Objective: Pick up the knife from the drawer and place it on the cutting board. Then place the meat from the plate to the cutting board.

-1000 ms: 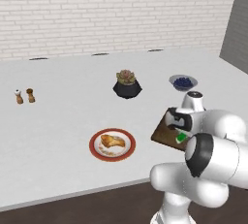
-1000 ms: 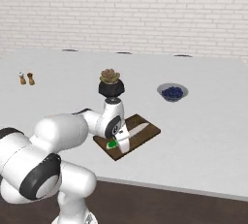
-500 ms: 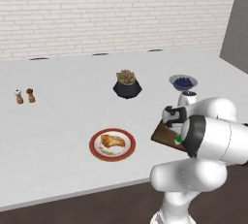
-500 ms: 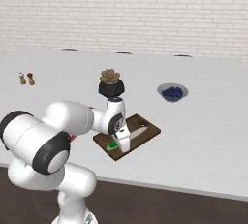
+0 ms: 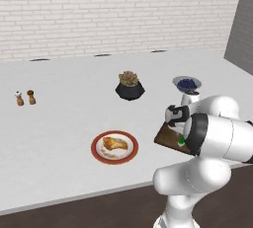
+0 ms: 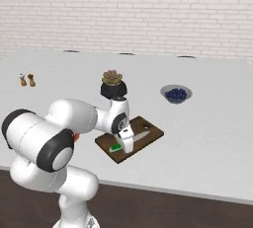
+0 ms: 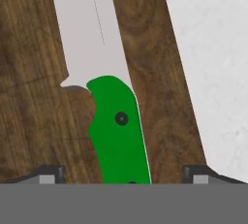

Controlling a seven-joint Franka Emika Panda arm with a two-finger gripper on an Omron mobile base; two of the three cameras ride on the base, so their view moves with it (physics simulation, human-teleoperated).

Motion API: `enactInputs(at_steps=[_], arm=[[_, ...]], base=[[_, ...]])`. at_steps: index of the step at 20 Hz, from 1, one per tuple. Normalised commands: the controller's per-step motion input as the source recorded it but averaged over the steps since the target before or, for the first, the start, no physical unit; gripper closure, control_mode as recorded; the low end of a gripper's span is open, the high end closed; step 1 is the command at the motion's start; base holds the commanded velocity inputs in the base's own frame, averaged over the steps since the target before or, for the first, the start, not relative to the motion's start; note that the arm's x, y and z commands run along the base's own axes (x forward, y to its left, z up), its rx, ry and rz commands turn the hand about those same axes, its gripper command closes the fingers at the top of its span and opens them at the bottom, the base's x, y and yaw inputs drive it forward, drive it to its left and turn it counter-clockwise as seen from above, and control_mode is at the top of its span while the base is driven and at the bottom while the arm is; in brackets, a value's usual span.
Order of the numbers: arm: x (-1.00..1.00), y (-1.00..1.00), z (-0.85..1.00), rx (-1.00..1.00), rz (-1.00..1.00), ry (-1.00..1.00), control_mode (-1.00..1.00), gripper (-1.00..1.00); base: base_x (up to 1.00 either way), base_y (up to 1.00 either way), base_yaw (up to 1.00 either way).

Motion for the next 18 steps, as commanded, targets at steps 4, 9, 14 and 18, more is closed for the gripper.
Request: enactInputs(at_steps=[4, 9, 14, 18], arm=[[0.0, 0.0, 0.08, 0.0, 0.0, 0.0, -1.0, -1.0], [-0.07, 0.29, 0.82, -0.1, 0.17, -0.08, -1.0, -1.0], [-0.01, 0.64, 1.0, -0.08, 0.41, 0.0, -1.0, -1.0], [-0.01, 0.81, 0.8, -0.01, 0.6, 0.01, -1.0, -1.0]], base=[[0.0, 0.0, 0.0], [0.0, 0.0, 0.0], [0.0, 0.0, 0.0], [0.0, 0.0, 0.0]])
